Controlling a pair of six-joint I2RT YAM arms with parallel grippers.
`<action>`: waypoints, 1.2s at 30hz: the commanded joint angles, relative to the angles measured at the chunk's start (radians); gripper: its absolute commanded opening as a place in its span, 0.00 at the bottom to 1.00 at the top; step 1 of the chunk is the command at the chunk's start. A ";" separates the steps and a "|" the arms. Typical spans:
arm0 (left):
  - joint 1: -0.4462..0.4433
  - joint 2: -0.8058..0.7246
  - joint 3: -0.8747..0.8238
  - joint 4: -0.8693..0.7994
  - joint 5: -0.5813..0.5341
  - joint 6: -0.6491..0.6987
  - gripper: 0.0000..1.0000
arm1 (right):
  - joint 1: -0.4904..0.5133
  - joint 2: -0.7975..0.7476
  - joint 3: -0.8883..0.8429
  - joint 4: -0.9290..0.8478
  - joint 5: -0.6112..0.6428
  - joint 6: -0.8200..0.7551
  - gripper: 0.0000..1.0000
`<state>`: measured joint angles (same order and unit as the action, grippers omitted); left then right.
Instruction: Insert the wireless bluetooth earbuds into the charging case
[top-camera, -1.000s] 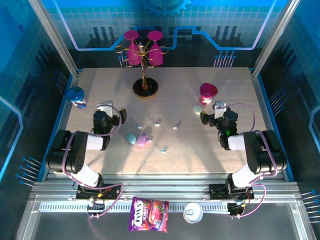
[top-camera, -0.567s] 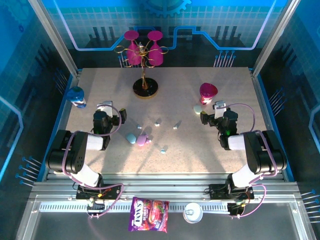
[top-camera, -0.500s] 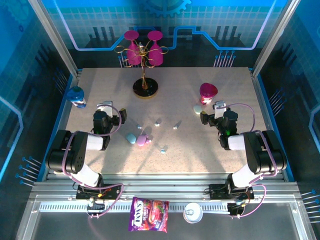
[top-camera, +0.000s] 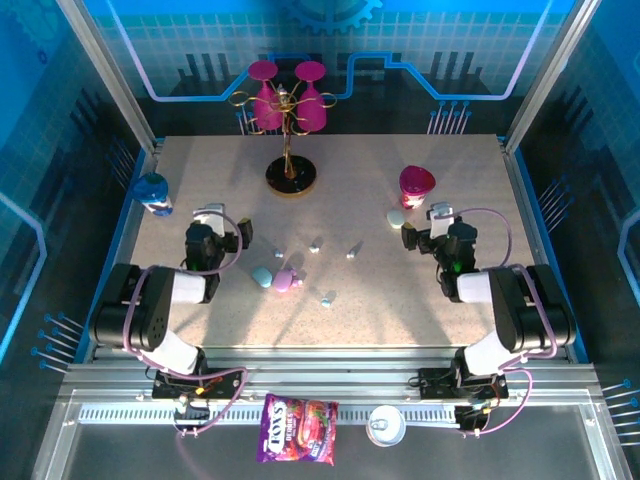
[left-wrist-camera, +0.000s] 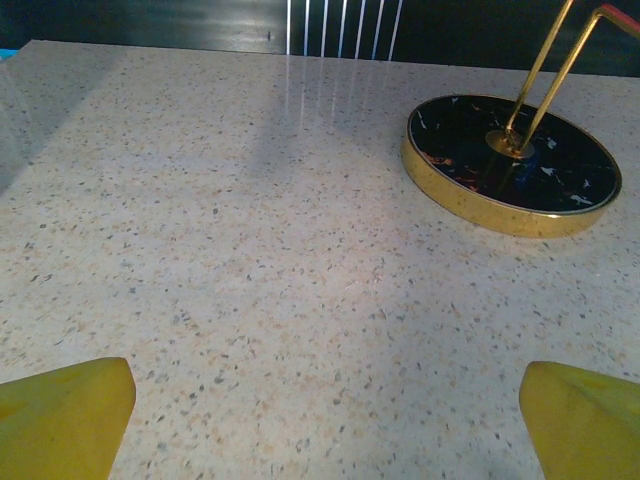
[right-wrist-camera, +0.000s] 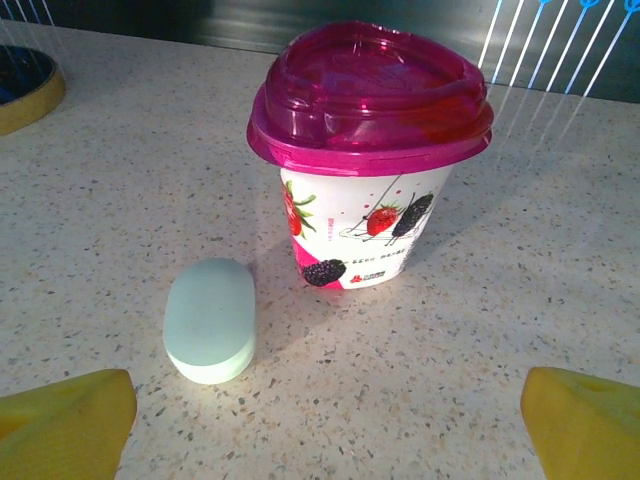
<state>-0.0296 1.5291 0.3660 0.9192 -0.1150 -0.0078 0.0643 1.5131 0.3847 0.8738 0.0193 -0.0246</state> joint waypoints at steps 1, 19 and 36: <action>-0.018 -0.119 -0.041 -0.011 -0.022 0.043 0.99 | -0.011 -0.105 0.001 -0.062 0.004 0.009 1.00; -0.403 -0.413 -0.011 -0.231 0.228 0.149 0.99 | 0.265 -0.191 0.391 -0.907 0.096 0.169 1.00; -0.507 -0.346 -0.019 -0.209 0.324 0.175 1.00 | 0.285 0.206 0.617 -1.023 0.221 0.363 0.72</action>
<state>-0.5209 1.1645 0.3435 0.6857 0.1749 0.1417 0.3664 1.6817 0.9600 -0.1165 0.2085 0.2993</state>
